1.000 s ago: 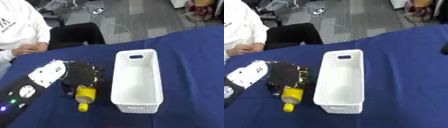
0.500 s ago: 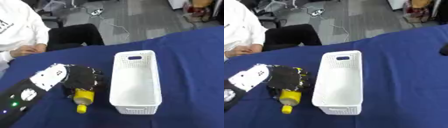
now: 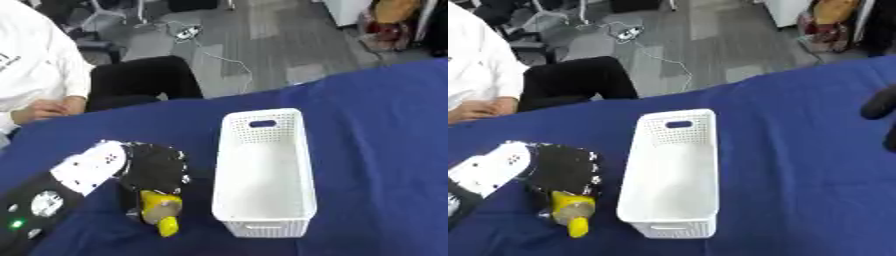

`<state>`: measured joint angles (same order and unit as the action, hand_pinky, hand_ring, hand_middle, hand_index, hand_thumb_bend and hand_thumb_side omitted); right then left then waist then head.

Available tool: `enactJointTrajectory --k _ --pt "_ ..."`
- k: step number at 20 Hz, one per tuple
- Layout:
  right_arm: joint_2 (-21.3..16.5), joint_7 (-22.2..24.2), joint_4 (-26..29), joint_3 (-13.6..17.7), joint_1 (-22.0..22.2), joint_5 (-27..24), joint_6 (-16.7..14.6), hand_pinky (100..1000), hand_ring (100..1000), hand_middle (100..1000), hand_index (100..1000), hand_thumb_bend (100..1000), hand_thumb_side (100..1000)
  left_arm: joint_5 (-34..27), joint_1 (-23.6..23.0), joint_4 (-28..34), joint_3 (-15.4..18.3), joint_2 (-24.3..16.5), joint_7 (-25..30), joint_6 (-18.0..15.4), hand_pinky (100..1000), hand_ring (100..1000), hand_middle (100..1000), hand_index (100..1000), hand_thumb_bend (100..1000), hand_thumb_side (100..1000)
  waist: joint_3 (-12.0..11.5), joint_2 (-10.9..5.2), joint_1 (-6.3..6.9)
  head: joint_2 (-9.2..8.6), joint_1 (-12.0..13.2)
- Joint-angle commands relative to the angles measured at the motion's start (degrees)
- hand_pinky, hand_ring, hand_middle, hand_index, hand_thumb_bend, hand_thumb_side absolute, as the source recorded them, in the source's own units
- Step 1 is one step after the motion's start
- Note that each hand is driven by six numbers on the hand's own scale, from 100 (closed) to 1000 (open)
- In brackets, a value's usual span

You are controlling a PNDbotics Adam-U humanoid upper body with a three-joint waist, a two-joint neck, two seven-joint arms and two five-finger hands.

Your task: Pick up objects on the table and place them in the box.

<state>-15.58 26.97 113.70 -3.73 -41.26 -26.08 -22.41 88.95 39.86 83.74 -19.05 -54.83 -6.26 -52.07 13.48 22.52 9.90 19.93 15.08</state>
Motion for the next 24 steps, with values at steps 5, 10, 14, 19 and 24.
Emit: enactJointTrajectory --k 5,10,14,19,24 --pt "-0.92 -0.33 0.89 0.24 0.02 0.37 0.15 637 495 548 626 184 1000 -4.46 0.92 1.43 0.42 -1.65 2.16 0.1 377 310 223 363 648 548 -1.27 -2.54 -0.6 0.76 -0.37" --pt "-1.46 -0.83 0.89 0.27 1.08 0.66 0.23 632 496 548 626 183 1000 -7.22 1.58 3.67 1.98 -2.62 3.69 0.1 393 313 219 356 679 522 -2.87 -4.58 -0.46 1.61 -0.43" --pt "-1.68 -1.38 0.89 0.29 1.92 0.84 0.23 626 497 549 626 180 1000 -8.86 1.69 4.96 3.22 -3.26 4.18 0.46 403 316 218 351 704 499 -4.15 -6.34 -0.21 2.14 -0.43" --pt "-1.62 -2.09 0.89 0.11 2.74 0.86 0.29 620 497 550 626 178 1000 -11.69 1.53 6.71 4.06 -3.61 3.57 2.04 401 308 206 345 714 478 -5.3 -8.68 0.27 3.17 0.07" --pt "-1.21 -2.54 0.89 -0.19 3.07 0.76 0.32 614 498 551 624 174 1000 -16.7 2.23 8.75 4.1 -3.09 0.6 2.23 377 280 176 329 708 447 -5.76 -10.28 0.75 3.59 0.27"
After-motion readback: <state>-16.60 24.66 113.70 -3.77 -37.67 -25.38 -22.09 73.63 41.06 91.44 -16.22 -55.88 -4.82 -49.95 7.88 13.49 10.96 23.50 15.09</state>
